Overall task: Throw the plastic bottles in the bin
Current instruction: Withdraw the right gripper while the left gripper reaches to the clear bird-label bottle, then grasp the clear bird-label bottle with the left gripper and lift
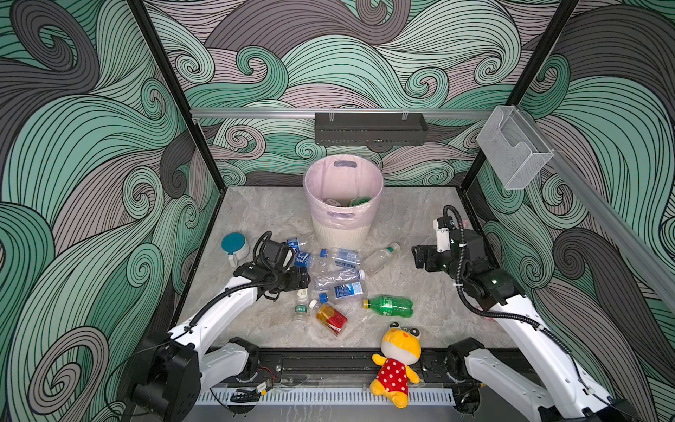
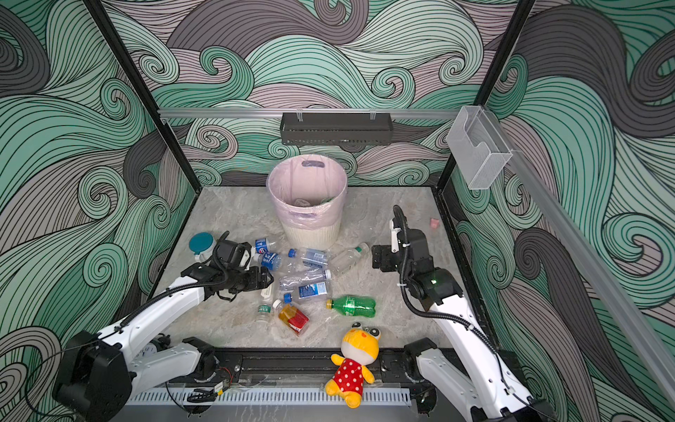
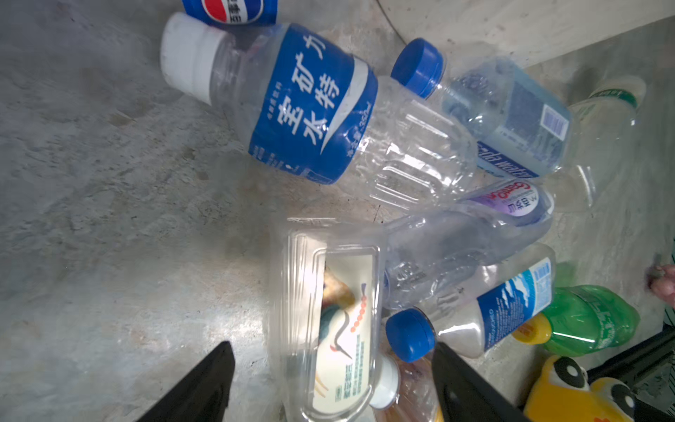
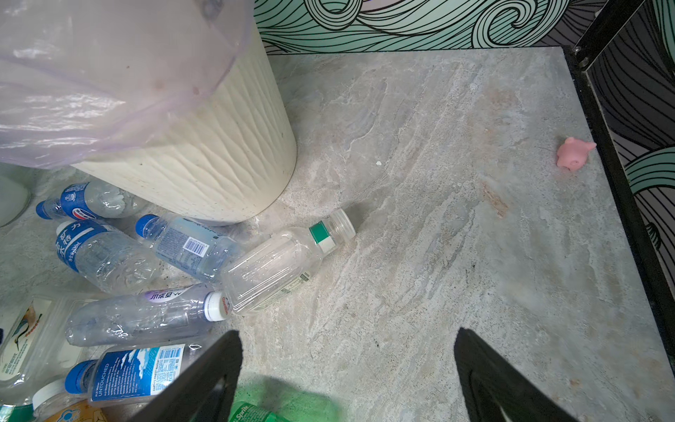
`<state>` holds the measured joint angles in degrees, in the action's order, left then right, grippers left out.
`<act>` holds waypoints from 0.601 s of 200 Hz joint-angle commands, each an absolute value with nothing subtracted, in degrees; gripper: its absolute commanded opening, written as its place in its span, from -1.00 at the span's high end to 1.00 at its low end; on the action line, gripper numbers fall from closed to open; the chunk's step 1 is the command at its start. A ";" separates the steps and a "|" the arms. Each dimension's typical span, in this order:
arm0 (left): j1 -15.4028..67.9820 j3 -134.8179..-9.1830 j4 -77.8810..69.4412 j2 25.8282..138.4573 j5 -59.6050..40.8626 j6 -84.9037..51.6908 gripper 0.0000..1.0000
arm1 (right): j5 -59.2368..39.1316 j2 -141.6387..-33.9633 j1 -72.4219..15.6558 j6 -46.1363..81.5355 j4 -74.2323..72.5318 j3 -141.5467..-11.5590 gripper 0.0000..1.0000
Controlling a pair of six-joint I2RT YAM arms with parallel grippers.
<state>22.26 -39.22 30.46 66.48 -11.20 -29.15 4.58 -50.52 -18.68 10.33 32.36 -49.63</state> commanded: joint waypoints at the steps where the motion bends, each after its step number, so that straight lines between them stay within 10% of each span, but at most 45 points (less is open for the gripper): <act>1: 23.68 -39.37 28.11 68.75 -11.02 -29.33 -0.74 | 5.98 -49.67 -18.46 11.38 31.47 -49.42 -0.82; 120: 26.72 -39.02 28.17 76.97 -1.67 -29.44 -0.07 | 8.26 -49.39 -18.02 11.32 30.88 -48.76 -0.81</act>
